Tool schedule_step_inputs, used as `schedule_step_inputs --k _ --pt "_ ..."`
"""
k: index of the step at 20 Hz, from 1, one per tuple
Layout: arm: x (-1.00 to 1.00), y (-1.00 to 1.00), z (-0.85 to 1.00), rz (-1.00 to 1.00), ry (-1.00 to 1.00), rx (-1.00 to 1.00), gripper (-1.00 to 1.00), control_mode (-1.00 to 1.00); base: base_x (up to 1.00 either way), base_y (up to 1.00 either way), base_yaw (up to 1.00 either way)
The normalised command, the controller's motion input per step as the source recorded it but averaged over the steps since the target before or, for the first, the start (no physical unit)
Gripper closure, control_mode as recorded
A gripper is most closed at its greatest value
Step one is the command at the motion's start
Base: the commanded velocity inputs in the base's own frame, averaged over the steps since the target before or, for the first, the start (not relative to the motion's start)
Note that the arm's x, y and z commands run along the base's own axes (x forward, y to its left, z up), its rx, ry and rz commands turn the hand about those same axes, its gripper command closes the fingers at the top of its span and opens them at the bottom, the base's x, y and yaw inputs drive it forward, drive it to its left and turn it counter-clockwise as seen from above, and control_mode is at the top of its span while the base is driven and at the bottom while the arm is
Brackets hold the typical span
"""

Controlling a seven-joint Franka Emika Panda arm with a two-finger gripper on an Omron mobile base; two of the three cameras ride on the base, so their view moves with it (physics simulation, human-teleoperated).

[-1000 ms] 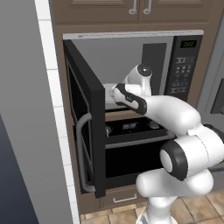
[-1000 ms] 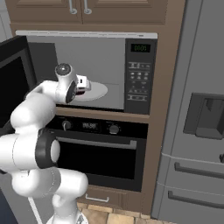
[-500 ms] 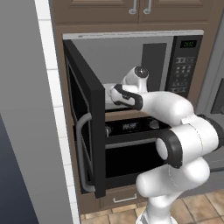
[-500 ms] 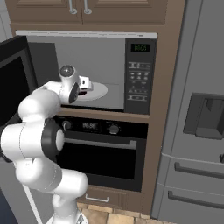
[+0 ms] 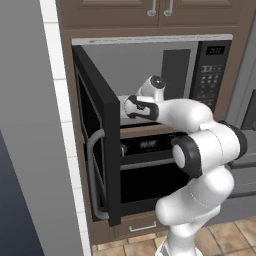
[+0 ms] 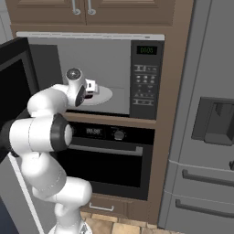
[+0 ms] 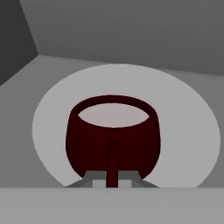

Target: Pick the mug from the counter and place it inside the microwave. Then close the microwave.

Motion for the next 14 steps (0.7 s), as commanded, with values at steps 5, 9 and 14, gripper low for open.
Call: schedule_step_inputs --k 5,9,14 --pt "0.19 0.01 -0.23 0.00 0.00 0.00 1.00 -1.00 0.00 0.00 0.00" --pt "0.20 0.04 -0.11 0.00 0.00 0.00 1.00 -1.00 0.00 0.00 0.00" --pt "0.22 0.05 -0.06 0.00 0.00 0.00 1.00 -1.00 0.00 0.00 0.00"
